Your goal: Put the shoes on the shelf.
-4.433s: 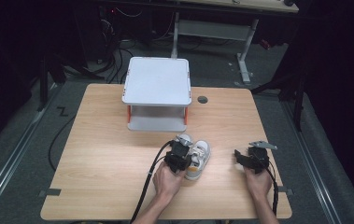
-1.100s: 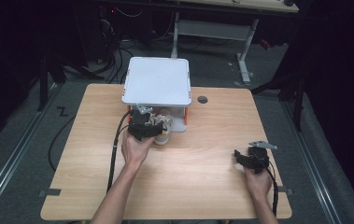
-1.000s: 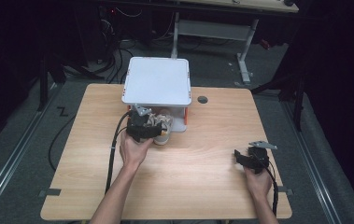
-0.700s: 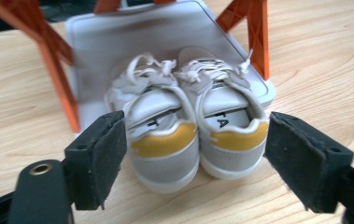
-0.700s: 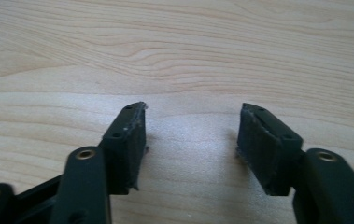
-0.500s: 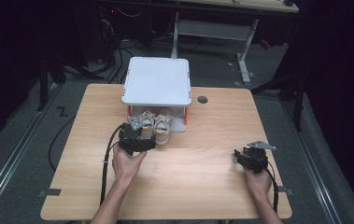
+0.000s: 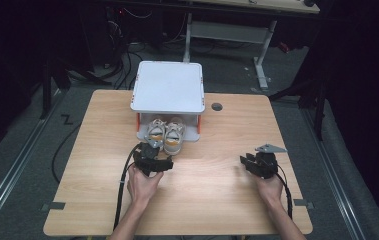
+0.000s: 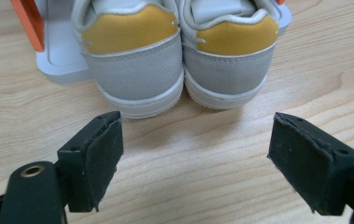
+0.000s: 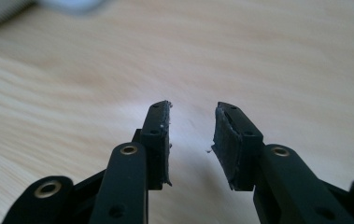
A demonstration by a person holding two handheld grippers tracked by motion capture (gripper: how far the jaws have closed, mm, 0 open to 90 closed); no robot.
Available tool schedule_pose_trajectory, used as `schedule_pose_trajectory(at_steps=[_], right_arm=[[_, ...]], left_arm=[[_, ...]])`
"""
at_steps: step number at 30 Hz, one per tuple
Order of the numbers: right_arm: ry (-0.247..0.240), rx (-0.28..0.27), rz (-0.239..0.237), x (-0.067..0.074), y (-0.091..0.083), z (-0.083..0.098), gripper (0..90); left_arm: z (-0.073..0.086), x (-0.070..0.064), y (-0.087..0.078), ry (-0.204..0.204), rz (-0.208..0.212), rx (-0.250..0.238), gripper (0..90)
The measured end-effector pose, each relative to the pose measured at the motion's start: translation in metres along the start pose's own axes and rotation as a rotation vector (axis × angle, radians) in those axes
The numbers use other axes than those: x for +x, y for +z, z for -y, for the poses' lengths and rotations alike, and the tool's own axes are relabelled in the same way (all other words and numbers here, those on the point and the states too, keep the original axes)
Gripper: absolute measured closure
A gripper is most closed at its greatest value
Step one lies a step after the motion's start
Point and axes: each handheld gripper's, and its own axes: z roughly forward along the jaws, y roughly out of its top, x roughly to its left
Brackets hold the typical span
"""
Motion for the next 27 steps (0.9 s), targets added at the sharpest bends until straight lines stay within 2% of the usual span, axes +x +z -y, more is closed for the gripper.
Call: schedule_pose_trajectory(at_steps=[3,5,8,9,11,14,19,23,27], right_arm=[[-0.03,-0.039,-0.046,0.013,-0.001,-0.028,65.2],[-0.046,-0.067,-0.089,0.023,-0.002,-0.052,65.2],[-0.033,-0.085,-0.159,0.034,0.0,-0.082,65.2],[-0.035,-0.085,-0.169,0.037,0.001,-0.088,65.2],[-0.065,-0.081,-0.177,0.047,0.006,-0.106,65.4],[-0.076,-0.087,-0.19,0.055,0.012,-0.124,66.6],[-0.105,-0.132,-0.19,0.066,0.014,-0.158,70.6],[-0.126,-0.127,-0.17,0.074,0.019,-0.179,70.2],[-0.146,-0.11,-0.123,0.084,0.032,-0.193,66.9]], left_arm=[[-0.001,-0.003,0.005,-0.023,-0.007,-0.001,18.3],[-0.002,-0.003,0.007,-0.024,-0.011,-0.003,18.5],[-0.003,-0.003,0.012,-0.039,-0.015,0.007,18.8],[-0.003,-0.004,0.014,-0.041,-0.012,0.007,18.9],[-0.004,-0.004,0.015,-0.048,-0.011,0.0,19.3],[-0.006,-0.004,0.017,-0.055,-0.015,-0.006,19.9],[-0.007,-0.001,0.019,-0.072,-0.015,-0.015,21.1],[-0.007,-0.003,0.021,-0.06,-0.034,-0.013,20.8],[-0.009,-0.003,0.022,-0.057,-0.037,-0.009,21.6]])
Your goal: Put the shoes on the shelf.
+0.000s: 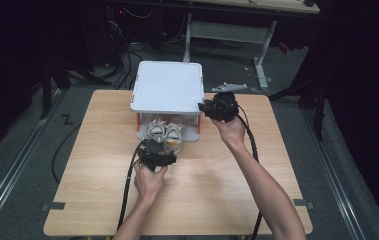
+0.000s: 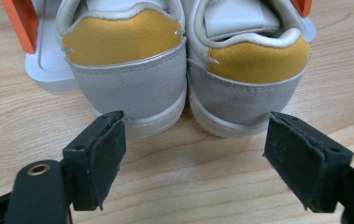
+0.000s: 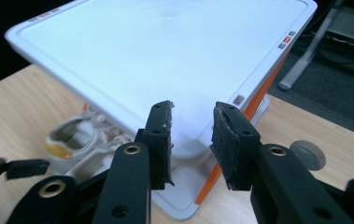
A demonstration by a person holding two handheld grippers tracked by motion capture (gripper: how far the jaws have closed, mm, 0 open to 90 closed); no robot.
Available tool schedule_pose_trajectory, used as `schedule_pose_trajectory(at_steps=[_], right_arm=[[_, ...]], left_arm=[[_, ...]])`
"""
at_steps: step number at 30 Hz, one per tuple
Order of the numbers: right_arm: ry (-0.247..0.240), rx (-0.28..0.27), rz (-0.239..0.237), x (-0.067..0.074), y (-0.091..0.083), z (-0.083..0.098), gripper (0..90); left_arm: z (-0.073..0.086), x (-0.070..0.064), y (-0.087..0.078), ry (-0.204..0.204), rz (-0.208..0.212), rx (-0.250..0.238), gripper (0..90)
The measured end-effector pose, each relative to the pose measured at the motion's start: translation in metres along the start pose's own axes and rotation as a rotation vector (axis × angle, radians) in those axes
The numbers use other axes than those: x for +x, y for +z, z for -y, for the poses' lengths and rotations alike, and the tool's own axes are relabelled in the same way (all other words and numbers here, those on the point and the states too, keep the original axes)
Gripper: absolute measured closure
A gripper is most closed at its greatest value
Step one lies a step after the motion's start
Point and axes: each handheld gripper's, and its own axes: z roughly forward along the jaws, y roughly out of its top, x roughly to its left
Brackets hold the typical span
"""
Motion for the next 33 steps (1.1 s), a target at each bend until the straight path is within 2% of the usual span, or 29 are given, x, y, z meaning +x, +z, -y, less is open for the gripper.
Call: schedule_pose_trajectory(at_steps=[4,8,18,23,29,33], right_arm=[[0.003,0.033,0.026,0.003,0.012,-0.005,62.9],[-0.04,0.06,0.063,0.007,0.016,-0.008,61.5],[-0.047,0.071,0.05,0.005,0.016,-0.009,62.3],[-0.047,0.071,0.05,0.005,0.016,-0.009,63.1],[-0.05,0.069,0.051,0.005,0.016,-0.009,63.3],[-0.05,0.07,0.05,0.004,0.015,-0.008,63.3]], left_arm=[[-0.002,-0.001,0.002,-0.002,-0.004,0.002,21.7],[-0.005,-0.002,0.005,-0.01,-0.006,-0.002,21.6],[-0.02,-0.005,0.016,-0.043,-0.007,0.011,23.2],[-0.022,-0.005,0.021,-0.062,-0.009,-0.017,24.2],[-0.033,-0.006,0.029,-0.046,-0.031,0.005,24.3],[-0.038,-0.005,0.033,-0.048,-0.027,0.009,24.4]])
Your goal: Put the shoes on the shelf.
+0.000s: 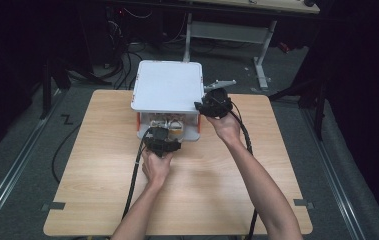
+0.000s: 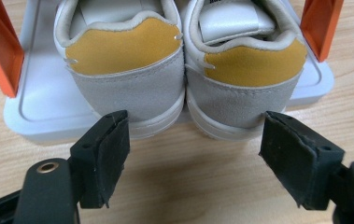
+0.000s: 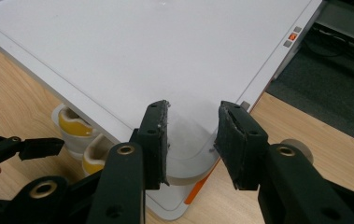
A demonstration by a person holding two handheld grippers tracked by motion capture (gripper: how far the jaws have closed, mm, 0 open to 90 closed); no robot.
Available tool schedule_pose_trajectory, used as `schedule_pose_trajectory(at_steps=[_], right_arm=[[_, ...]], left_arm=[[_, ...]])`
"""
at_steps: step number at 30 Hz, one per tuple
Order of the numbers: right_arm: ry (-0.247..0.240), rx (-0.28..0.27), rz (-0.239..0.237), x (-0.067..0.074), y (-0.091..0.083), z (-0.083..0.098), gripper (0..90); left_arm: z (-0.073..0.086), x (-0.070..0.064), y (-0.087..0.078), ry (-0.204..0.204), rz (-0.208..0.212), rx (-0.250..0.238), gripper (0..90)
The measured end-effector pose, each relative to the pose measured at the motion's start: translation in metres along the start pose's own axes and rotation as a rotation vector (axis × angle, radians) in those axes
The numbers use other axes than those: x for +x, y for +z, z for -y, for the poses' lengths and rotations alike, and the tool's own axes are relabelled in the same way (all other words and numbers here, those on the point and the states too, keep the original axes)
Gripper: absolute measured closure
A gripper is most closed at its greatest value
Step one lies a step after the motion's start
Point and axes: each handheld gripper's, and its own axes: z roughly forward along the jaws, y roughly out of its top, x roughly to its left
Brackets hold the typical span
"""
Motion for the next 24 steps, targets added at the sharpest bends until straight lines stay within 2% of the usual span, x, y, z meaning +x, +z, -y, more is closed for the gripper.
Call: schedule_pose_trajectory(at_steps=[8,14,17,24], right_arm=[[0.001,0.0,0.003,0.001,0.0,0.0,63.4],[0.003,0.0,0.004,0.001,0.0,0.0,63.5],[0.003,-0.001,0.006,0.002,0.0,0.0,63.5],[0.002,-0.002,0.006,0.001,0.0,0.0,64.8]], left_arm=[[-0.005,0.0,0.007,-0.021,-0.007,-0.014,25.4],[-0.012,0.0,0.012,-0.011,-0.013,0.0,26.2],[-0.014,0.0,0.016,-0.032,-0.011,-0.016,27.6],[-0.016,0.0,0.022,-0.042,-0.009,-0.036,28.6]])
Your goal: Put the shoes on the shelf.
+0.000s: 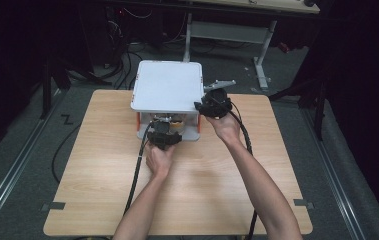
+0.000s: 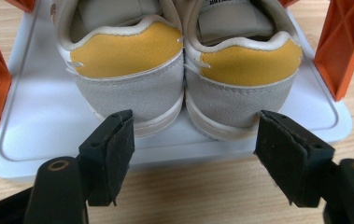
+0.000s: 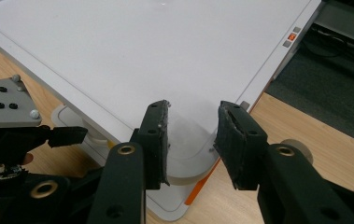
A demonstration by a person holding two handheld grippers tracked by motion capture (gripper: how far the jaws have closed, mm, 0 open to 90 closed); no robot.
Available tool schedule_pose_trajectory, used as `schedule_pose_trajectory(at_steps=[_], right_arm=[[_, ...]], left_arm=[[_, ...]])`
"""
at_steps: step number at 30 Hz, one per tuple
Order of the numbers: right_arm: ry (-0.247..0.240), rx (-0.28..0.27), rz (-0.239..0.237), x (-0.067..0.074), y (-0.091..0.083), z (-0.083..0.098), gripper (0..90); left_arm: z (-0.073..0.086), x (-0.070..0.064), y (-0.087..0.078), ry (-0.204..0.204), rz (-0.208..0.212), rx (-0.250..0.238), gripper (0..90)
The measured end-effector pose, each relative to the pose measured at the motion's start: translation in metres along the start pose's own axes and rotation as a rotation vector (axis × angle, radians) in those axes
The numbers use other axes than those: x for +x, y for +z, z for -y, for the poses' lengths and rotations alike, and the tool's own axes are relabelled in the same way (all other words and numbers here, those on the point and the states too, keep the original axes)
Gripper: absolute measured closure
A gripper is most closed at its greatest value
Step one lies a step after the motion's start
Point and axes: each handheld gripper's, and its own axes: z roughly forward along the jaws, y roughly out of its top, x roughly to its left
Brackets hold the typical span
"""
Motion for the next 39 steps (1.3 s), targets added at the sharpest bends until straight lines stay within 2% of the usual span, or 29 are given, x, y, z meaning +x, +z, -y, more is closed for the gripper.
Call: schedule_pose_trajectory(at_steps=[8,12,14,17,21,22,24,27,33,36,39], right_arm=[[0.0,-0.003,0.001,0.0,0.0,0.0,65.1],[-0.001,-0.011,-0.001,0.0,0.0,0.001,62.9],[0.005,-0.011,-0.007,-0.001,0.0,0.001,61.0],[0.033,-0.022,-0.019,-0.001,-0.001,0.002,57.4],[0.05,-0.036,-0.019,-0.001,-0.006,0.007,55.0],[0.054,-0.039,-0.018,-0.003,-0.008,0.009,54.8],[0.073,-0.067,-0.014,-0.007,-0.014,0.014,55.7],[0.095,-0.083,-0.018,-0.012,-0.021,0.02,56.9],[0.123,-0.108,-0.014,-0.023,-0.041,0.033,57.4],[0.135,-0.113,-0.016,-0.028,-0.049,0.041,57.2],[0.131,-0.112,-0.002,-0.032,-0.055,0.048,57.1]], left_arm=[[-0.001,-0.001,0.0,0.011,-0.002,-0.002,27.9],[-0.004,0.004,-0.012,0.022,0.008,-0.032,30.7],[-0.007,0.007,-0.018,0.013,0.021,-0.056,30.9],[-0.006,0.011,-0.024,0.03,0.027,-0.057,31.1],[-0.003,0.016,-0.028,0.028,0.037,-0.051,31.2],[-0.002,0.017,-0.03,0.044,0.04,-0.048,31.1],[-0.002,0.018,-0.035,0.046,0.046,-0.054,31.2],[-0.002,0.018,-0.046,0.042,0.069,-0.092,32.4],[-0.004,0.019,-0.065,0.069,0.1,-0.137,34.6],[-0.004,0.022,-0.072,0.052,0.133,-0.141,34.8],[-0.002,0.025,-0.079,0.067,0.143,-0.137,35.4]])
